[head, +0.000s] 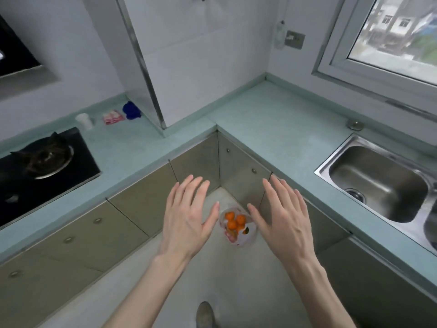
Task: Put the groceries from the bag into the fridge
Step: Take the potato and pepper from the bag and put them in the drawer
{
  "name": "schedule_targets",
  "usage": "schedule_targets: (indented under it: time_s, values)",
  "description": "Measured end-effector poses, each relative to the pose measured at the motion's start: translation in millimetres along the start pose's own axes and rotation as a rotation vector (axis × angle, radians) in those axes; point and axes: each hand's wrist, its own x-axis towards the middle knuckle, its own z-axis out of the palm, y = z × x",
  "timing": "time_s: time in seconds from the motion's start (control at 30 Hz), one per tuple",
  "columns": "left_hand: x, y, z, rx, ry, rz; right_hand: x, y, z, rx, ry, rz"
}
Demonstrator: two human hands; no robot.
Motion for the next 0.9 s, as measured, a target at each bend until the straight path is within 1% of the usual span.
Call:
schedule_targets:
  time_s: [0.1,0.23,0.33,0.43,0.53,0.67,0.9]
  values:
    - [20,-24,19,-0.028,-0.035,0.014,18,-2,20,-0.037,-0.028,0.03]
    - [36,-58,52,-0.072,-0.087,0.026,33,-2,53,-0.068,-0.023,0.071]
    - [49,-78,79,-0.083,-0.133,0.067,45,-2,82,-0.053,-0.039,0.099]
    - [57,-90,112,-0.102,-0.17,0.074,48,4,118,-0.034,-0.053,0.11]
    - [57,-98,160,-0.14,-0.224,0.064,48,14,162,-0.02,-0.076,0.121]
    - [44,-111,243,-0.194,-0.273,0.062,40,32,237,-0.014,-0.112,0.133]
    - [-14,-141,388,-0.22,-0.387,0.009,11,75,377,-0.012,-0.183,0.136]
